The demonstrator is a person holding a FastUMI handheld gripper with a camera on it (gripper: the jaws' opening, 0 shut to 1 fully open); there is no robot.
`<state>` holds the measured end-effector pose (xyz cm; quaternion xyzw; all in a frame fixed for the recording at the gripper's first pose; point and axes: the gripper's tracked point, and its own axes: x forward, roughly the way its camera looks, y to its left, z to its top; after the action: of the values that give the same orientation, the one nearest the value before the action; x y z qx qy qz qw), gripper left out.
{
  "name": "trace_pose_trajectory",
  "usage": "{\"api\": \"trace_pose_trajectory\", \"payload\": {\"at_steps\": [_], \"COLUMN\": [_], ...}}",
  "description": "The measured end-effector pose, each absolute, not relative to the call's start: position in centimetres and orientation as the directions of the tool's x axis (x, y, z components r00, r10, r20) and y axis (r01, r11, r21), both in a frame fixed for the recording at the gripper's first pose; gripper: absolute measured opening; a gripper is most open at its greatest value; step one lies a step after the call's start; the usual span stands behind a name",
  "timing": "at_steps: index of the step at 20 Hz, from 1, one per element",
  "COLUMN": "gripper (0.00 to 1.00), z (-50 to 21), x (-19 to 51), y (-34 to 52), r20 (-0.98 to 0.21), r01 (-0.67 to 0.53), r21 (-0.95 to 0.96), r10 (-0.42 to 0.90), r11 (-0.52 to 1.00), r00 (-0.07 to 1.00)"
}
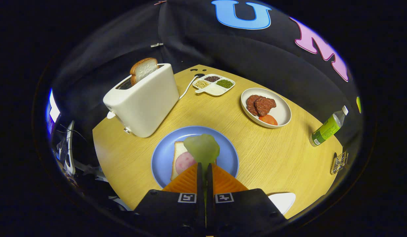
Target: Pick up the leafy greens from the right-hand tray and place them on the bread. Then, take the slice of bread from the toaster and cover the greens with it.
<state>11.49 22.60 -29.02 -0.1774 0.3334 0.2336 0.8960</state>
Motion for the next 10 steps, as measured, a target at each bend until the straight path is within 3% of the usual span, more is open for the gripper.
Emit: {"api": "trace_pose_trajectory", "payload": {"at_steps": [3,6,10], "gripper": [0.12,0.24,0.30], "z": [-29.7,-30.3,-31.6], "x": [12.2,12.4,12.5], "y": [23.3,24.1,24.9], "r20": [-0.680,-0.685,-0.699], "r01": [-0.508,-0.495,-0.486], "r21": [-0.178,-0.173,-0.177], "r10": [0.268,0.257,0.239], "r11": [0.843,0.852,0.856], "r00": [0.682,0.682,0.674]}}
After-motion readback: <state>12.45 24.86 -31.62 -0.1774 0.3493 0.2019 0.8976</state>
